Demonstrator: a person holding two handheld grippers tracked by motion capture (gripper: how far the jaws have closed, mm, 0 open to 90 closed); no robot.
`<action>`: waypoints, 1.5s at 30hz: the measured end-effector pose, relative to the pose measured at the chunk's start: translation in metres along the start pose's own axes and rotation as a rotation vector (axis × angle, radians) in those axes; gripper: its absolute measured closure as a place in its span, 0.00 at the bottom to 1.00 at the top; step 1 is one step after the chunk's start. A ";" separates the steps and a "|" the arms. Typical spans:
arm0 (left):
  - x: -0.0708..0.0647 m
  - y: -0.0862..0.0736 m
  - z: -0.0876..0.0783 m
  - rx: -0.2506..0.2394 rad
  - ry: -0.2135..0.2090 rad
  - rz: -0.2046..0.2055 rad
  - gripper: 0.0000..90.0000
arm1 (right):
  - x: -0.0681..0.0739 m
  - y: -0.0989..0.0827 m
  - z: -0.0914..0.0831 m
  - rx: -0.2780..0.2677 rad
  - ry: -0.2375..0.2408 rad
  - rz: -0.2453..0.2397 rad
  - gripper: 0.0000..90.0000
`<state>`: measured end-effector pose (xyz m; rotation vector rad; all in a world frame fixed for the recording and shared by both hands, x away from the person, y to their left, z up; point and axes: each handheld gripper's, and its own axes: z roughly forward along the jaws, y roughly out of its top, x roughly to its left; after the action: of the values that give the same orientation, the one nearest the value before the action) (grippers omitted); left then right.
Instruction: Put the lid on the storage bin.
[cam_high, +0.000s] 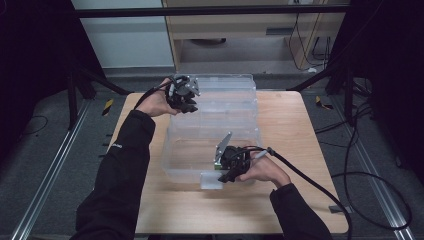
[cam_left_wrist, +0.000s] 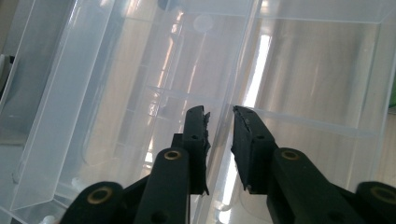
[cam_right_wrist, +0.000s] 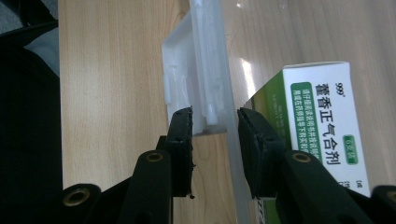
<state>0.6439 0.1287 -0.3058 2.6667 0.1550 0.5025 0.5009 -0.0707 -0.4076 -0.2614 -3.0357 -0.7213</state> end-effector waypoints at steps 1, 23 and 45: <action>0.000 0.000 0.000 -0.007 0.001 -0.001 0.85 | 0.000 0.000 0.000 0.000 -0.003 0.000 0.74; -0.005 0.010 -0.005 0.031 -0.027 0.098 0.97 | 0.002 0.000 0.000 0.000 -0.014 0.006 0.74; -0.030 0.012 -0.025 0.029 -0.039 0.117 0.99 | 0.004 0.000 0.001 0.005 -0.022 0.008 0.75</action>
<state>0.6072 0.1221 -0.2893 2.7234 -0.0045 0.4881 0.4971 -0.0700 -0.4080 -0.2836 -3.0549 -0.7149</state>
